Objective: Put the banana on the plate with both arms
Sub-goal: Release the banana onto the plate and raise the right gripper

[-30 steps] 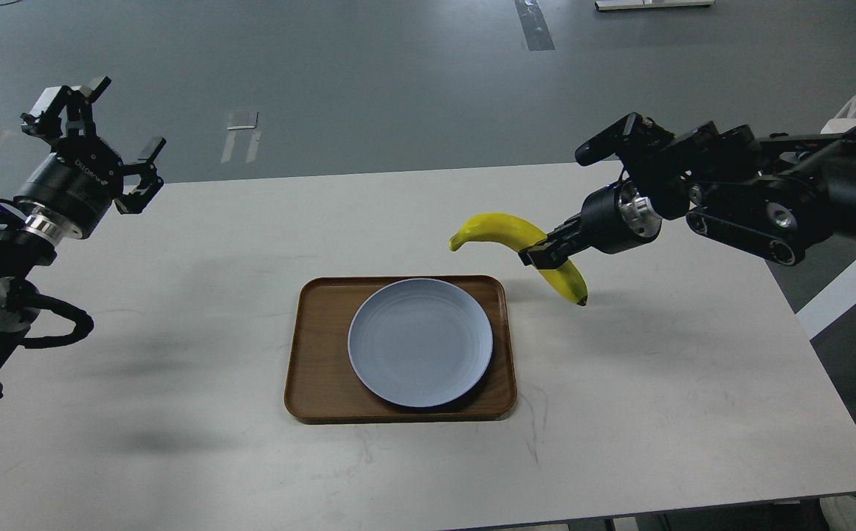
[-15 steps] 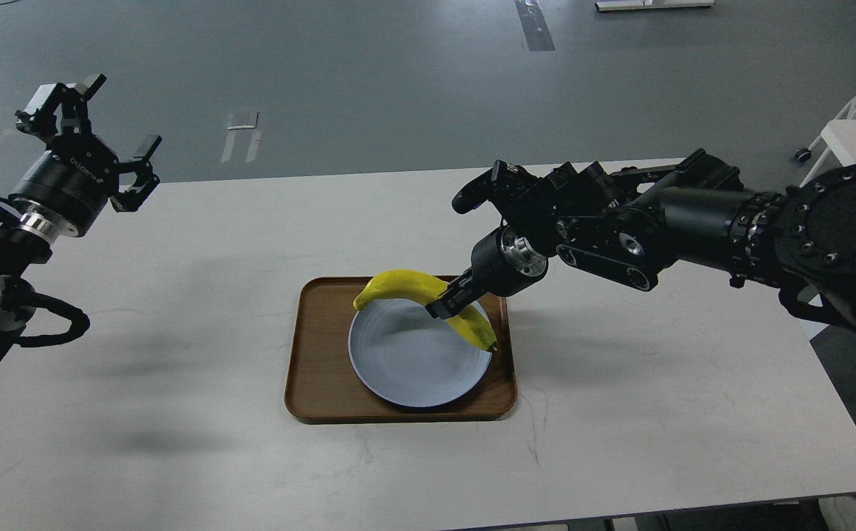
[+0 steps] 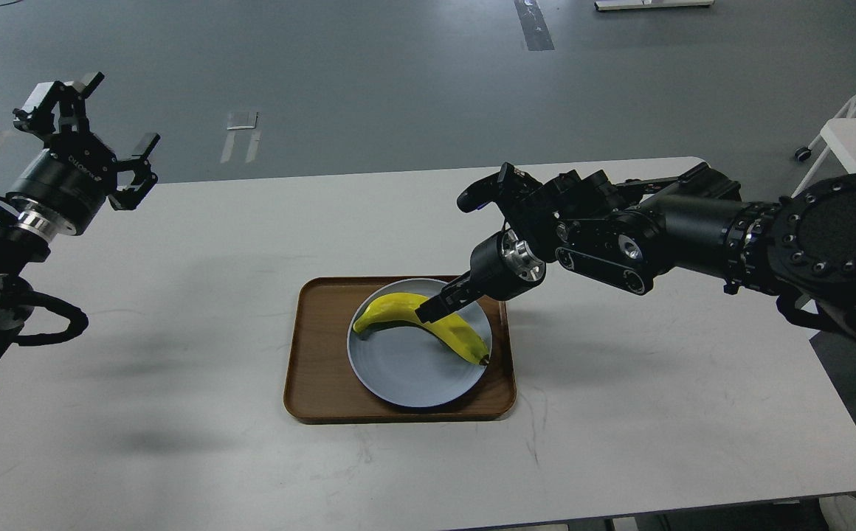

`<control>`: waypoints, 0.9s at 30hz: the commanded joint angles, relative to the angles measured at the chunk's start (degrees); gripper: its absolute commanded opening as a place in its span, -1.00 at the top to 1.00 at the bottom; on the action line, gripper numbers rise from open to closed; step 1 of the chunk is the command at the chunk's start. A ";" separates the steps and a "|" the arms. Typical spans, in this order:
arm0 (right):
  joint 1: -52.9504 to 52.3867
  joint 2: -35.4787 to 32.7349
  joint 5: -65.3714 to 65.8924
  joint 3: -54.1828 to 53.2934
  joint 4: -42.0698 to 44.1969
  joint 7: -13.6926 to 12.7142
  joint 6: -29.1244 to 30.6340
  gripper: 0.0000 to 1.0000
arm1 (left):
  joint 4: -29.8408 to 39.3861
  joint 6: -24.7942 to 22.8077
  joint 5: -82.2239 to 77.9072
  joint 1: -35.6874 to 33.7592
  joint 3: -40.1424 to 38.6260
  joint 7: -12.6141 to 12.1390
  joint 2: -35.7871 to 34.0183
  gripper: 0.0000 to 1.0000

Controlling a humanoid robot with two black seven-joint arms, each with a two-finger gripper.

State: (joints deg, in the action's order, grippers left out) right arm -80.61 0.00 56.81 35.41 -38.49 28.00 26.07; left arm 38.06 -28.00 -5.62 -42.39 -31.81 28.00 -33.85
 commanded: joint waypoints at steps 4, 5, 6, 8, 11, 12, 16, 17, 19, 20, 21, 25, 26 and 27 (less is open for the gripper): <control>-0.43 0.00 -2.39 -3.58 0.34 0.00 -0.05 -0.95 | 0.00 0.00 0.00 -0.06 0.00 0.00 0.01 -0.96; -0.86 -0.70 -4.67 -5.68 0.26 0.00 -0.05 -0.97 | 0.00 0.00 0.00 -0.06 0.08 0.00 0.01 -0.96; -1.04 -1.75 -5.99 -6.75 0.26 0.00 -0.05 -0.97 | 0.00 0.00 0.00 -0.06 0.09 0.00 0.01 -0.96; -1.13 -5.00 -10.12 -10.70 0.17 0.00 0.03 -0.98 | 0.00 0.00 0.00 -0.06 0.09 0.00 0.19 -0.96; -0.08 -12.19 -17.67 -17.72 -0.10 0.00 0.39 -0.98 | 0.00 0.00 0.00 0.03 0.35 0.00 0.19 -0.96; 0.36 -13.52 -19.26 -18.88 -0.10 0.00 0.39 -0.98 | 0.00 0.00 0.00 0.03 0.35 0.00 0.19 -0.96; 6.67 -20.28 -29.88 -25.45 -0.88 0.00 0.38 -0.98 | 0.00 0.00 0.00 0.11 0.35 0.00 0.80 -0.96; 7.91 -21.26 -31.57 -26.78 -0.89 0.00 0.39 -0.98 | 0.00 0.00 0.00 0.20 0.44 0.00 0.98 -0.96; 14.04 -24.07 -37.53 -31.87 -0.97 0.00 0.39 -0.98 | 0.00 0.00 0.00 0.38 0.53 0.00 2.38 -0.96; 15.64 -24.61 -38.86 -33.37 -0.97 0.00 0.39 -0.98 | 0.00 0.00 0.00 0.46 0.53 0.00 2.65 -0.96; 17.13 -25.13 -40.18 -34.69 -0.89 0.00 0.30 -0.98 | 0.00 0.00 0.00 0.55 0.61 0.00 2.82 -0.96; 25.13 -27.42 -47.39 -43.40 -0.62 0.00 0.30 -0.98 | -0.09 0.00 0.00 0.73 0.70 0.00 3.79 -0.96; 27.32 -27.42 -49.06 -45.32 -0.62 0.00 0.30 -0.98 | -0.09 0.00 0.00 0.82 0.70 0.00 4.58 -0.96; 29.17 -27.42 -50.12 -46.91 -0.71 0.00 0.30 -0.98 | -0.17 0.00 0.00 0.90 0.79 0.00 5.28 -0.96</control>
State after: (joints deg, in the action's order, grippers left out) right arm -56.80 -26.87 10.97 -6.32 -39.14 27.99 26.35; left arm 38.01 -28.00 -5.62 -41.71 -31.14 28.00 -30.20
